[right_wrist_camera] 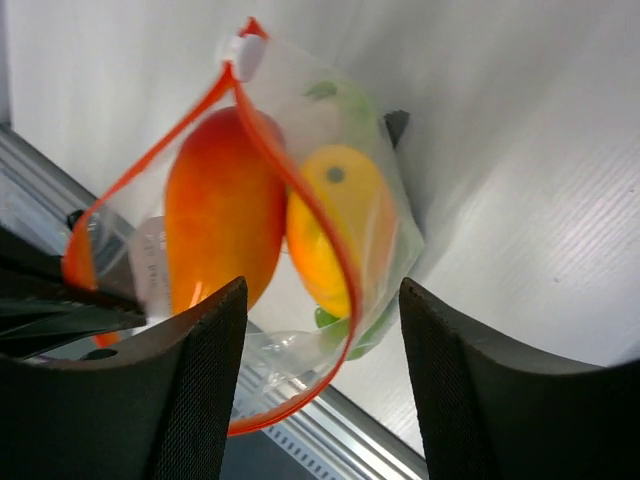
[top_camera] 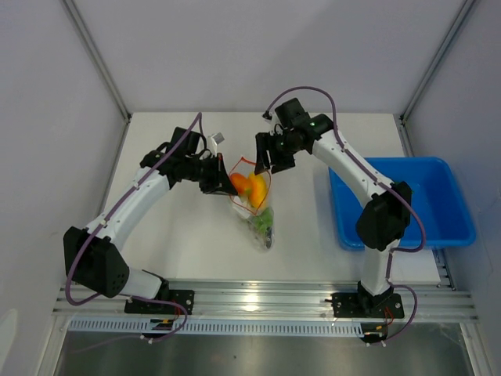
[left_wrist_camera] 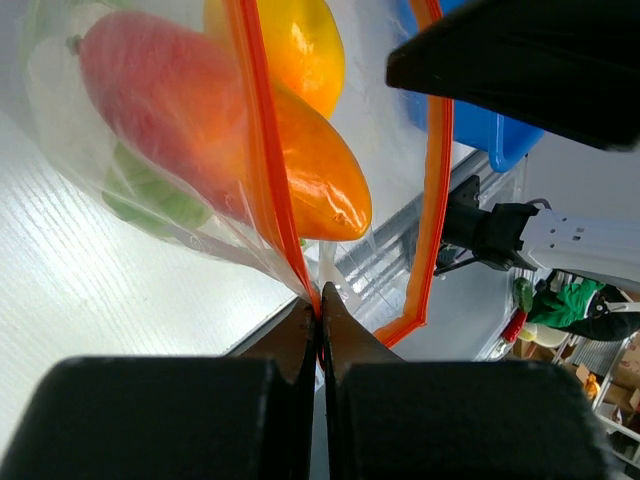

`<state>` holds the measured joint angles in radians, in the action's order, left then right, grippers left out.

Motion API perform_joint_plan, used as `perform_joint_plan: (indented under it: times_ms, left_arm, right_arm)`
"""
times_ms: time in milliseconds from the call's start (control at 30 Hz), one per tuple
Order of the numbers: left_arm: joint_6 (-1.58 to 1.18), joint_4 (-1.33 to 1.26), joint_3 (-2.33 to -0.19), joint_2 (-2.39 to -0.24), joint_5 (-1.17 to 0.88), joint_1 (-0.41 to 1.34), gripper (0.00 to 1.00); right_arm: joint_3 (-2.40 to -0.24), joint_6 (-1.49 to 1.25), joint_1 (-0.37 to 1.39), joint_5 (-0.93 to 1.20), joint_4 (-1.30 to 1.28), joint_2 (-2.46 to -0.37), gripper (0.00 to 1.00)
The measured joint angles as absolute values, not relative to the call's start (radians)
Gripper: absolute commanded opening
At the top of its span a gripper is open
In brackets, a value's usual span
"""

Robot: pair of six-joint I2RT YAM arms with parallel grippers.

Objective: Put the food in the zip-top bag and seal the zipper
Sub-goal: Adjust the zipper food storage bag at the center of the board.

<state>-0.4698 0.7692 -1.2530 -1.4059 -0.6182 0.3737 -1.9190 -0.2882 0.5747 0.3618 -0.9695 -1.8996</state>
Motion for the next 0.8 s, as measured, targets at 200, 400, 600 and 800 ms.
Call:
perform_joint_plan:
  times_ms: [200, 400, 600, 800]
  left_arm:
    - [-0.470, 0.769, -1.253, -1.398, -0.607, 0.375, 0.00]
    - [-0.470, 0.769, -1.253, -1.389, -0.602, 0.377, 0.01]
    - [-0.470, 0.818, -1.317, -1.383, -0.574, 0.379, 0.00]
    - [-0.470, 0.790, -1.305, -1.331, -0.560, 0.382, 0.00]
  right_arm:
    - [-1.919, -0.255, 0.574, 0.327, -0.998, -1.929, 0.36]
    - [-1.894, -0.236, 0.575, 0.327, -0.985, -1.929, 0.00]
    - [-1.880, -0.207, 0.594, 0.292, -0.945, -1.880, 0.00]
    - [-1.813, -0.206, 0.647, 0.252, -0.860, -1.666, 0.00]
